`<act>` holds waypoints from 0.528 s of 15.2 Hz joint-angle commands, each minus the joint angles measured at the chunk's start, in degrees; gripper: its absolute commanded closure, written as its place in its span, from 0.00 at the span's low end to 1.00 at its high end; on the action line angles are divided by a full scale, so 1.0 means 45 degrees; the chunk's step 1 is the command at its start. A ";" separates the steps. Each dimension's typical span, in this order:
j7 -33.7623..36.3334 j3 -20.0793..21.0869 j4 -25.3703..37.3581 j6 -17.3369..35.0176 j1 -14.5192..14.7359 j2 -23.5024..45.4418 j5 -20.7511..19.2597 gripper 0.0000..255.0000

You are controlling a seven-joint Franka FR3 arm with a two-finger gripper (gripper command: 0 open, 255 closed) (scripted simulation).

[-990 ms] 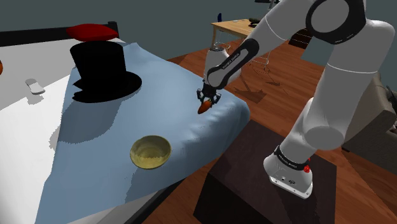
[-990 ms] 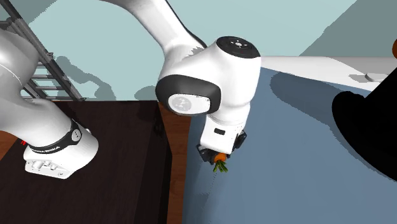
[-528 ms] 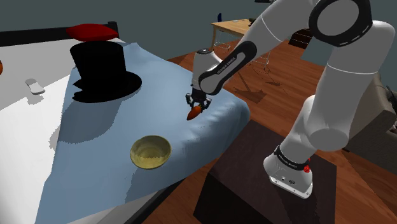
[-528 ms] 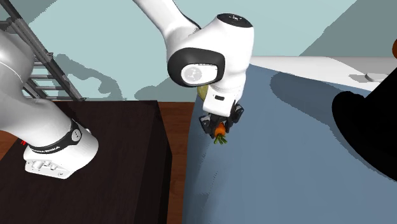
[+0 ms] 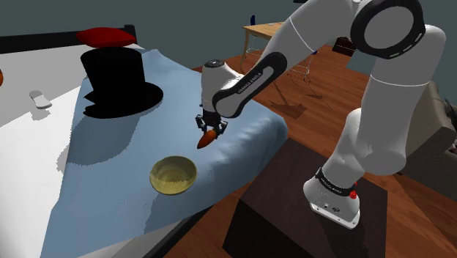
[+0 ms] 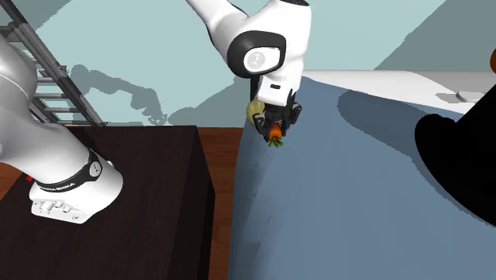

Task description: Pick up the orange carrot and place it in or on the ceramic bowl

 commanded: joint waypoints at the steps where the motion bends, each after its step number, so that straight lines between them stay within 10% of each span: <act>1: 0.0663 0.0223 0.0482 -0.0257 0.0429 0.0269 -0.0009 1.00; 8: 0.2466 0.0809 0.2634 -0.1255 0.1686 0.1548 -0.0035 1.00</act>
